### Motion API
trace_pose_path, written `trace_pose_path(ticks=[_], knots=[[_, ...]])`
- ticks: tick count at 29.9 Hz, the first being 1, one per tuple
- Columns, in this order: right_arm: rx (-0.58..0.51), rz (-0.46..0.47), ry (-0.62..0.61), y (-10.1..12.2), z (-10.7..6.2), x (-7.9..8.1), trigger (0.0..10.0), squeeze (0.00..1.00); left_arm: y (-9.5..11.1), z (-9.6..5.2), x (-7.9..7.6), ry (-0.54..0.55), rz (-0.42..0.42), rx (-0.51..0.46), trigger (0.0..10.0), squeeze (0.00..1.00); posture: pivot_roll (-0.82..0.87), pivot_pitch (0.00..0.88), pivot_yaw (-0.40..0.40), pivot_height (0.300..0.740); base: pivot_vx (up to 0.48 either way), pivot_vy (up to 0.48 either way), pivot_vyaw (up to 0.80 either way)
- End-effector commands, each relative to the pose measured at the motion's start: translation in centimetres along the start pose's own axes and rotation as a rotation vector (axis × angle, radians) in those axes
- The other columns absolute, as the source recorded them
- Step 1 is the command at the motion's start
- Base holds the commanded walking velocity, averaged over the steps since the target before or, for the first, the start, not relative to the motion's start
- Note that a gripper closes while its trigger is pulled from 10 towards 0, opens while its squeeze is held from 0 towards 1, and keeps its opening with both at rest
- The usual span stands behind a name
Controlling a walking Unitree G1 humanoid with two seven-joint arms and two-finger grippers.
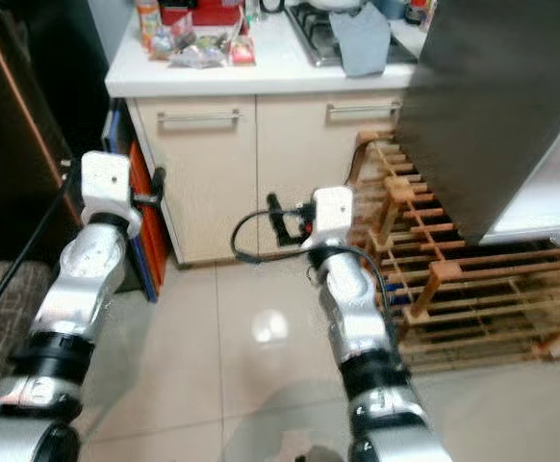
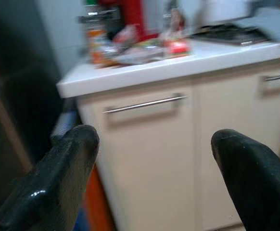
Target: Restocking fridge
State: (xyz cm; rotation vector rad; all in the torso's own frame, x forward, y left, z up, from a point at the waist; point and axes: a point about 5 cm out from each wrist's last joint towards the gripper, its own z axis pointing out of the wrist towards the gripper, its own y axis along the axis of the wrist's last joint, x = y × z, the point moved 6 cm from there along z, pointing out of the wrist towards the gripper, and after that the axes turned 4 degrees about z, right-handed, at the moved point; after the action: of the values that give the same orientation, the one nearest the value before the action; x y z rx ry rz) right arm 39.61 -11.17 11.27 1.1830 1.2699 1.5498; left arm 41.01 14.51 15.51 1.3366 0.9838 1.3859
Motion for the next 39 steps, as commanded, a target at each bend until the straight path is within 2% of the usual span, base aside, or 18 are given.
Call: trace_pose_path(ticks=[1,7,10,15,20,26,29,34,39], knots=[[-0.046,-0.006,0.026,1.2,0.5,1.2,10.0,0.0,1.0,0.2,1.2,0.011,0.006,-0.034,10.0,0.0,-0.04,0.0,0.029,0.74,0.48,0.0,0.0],[-0.064,0.021,-0.003,1.3,0.4,1.0,10.0,0.0,1.5,0.4,1.5,0.018,0.019,-0.053,10.0,0.0,-0.04,0.0,0.029,0.74,0.48,0.0,0.0],[-0.06,0.003,-0.006,1.3,0.5,0.9,10.0,0.0,1.7,0.4,1.6,0.015,0.02,-0.06,10.0,0.0,-0.02,0.0,0.025,0.74,0.48,0.0,0.0],[-0.059,0.001,-0.01,1.4,0.7,0.9,10.0,0.0,1.8,0.3,1.5,0.017,0.031,-0.066,10.0,0.0,-0.02,0.0,0.025,0.74,0.48,0.0,0.58],[-0.057,-0.01,-0.012,1.5,0.9,0.9,10.0,0.0,2.1,0.4,1.3,0.015,0.027,-0.073,10.0,0.0,-0.02,0.0,0.027,0.74,0.48,0.0,0.0],[-0.074,-0.009,0.006,1.9,0.9,1.2,10.0,0.0,2.4,0.5,1.2,0.016,0.021,-0.083,10.0,0.0,-0.02,0.0,0.028,0.74,0.48,0.0,0.71],[-0.076,-0.006,-0.021,1.9,0.9,0.8,10.0,0.0,2.5,0.6,1.2,0.014,0.023,-0.088,10.0,0.0,-0.02,0.0,0.028,0.74,0.48,0.0,0.0],[-0.113,-0.022,-0.05,2.7,1.0,0.3,10.0,0.0,2.7,0.7,1.3,0.007,0.035,-0.093,10.0,0.0,-0.02,0.0,0.025,0.74,0.48,0.0,0.0],[-0.196,-0.061,-0.097,5.2,1.2,-0.2,10.0,0.0,2.9,0.6,1.2,-0.003,0.044,-0.105,10.0,0.0,-0.02,0.0,0.021,0.74,0.48,0.0,0.0]])
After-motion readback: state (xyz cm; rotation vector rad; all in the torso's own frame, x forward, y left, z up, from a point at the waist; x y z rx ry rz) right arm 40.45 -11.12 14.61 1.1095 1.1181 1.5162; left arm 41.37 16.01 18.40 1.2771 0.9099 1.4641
